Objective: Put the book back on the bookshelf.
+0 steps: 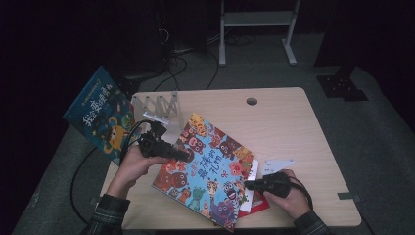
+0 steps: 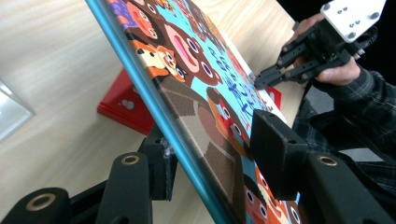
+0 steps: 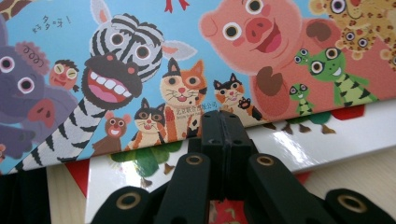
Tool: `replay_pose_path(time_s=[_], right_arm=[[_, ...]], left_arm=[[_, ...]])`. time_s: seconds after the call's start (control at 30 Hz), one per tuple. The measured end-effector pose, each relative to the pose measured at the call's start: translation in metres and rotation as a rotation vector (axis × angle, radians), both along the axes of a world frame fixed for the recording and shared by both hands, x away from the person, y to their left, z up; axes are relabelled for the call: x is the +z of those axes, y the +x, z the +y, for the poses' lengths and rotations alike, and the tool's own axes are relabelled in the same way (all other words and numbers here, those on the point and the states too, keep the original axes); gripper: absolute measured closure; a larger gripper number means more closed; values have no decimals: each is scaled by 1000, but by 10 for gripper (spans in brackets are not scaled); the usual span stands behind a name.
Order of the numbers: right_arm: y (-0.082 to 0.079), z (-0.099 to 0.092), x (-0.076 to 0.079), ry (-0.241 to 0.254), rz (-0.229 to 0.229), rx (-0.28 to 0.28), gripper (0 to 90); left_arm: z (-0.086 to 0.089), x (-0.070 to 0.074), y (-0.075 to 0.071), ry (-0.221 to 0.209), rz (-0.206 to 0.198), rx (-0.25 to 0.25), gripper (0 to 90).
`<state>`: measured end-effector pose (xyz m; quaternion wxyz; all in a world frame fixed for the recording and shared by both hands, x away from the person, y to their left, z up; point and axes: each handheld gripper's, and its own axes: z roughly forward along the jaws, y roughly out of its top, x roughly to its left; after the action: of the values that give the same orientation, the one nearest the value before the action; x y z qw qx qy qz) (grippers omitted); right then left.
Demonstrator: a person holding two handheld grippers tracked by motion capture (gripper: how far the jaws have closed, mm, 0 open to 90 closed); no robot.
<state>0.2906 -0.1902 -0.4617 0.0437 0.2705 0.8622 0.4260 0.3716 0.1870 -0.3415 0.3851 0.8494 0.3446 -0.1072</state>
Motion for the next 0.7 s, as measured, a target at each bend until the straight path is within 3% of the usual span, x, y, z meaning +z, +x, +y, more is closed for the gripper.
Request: replay_pose_path(time_s=[0.3, 0.7], right_arm=[[-2, 13, 0, -5, -7, 10, 888], [-2, 27, 2, -30, -19, -28, 888]], left_arm=[[-4, 17, 8, 38, -20, -22, 530], [-16, 42, 10, 56, -42, -58, 558]])
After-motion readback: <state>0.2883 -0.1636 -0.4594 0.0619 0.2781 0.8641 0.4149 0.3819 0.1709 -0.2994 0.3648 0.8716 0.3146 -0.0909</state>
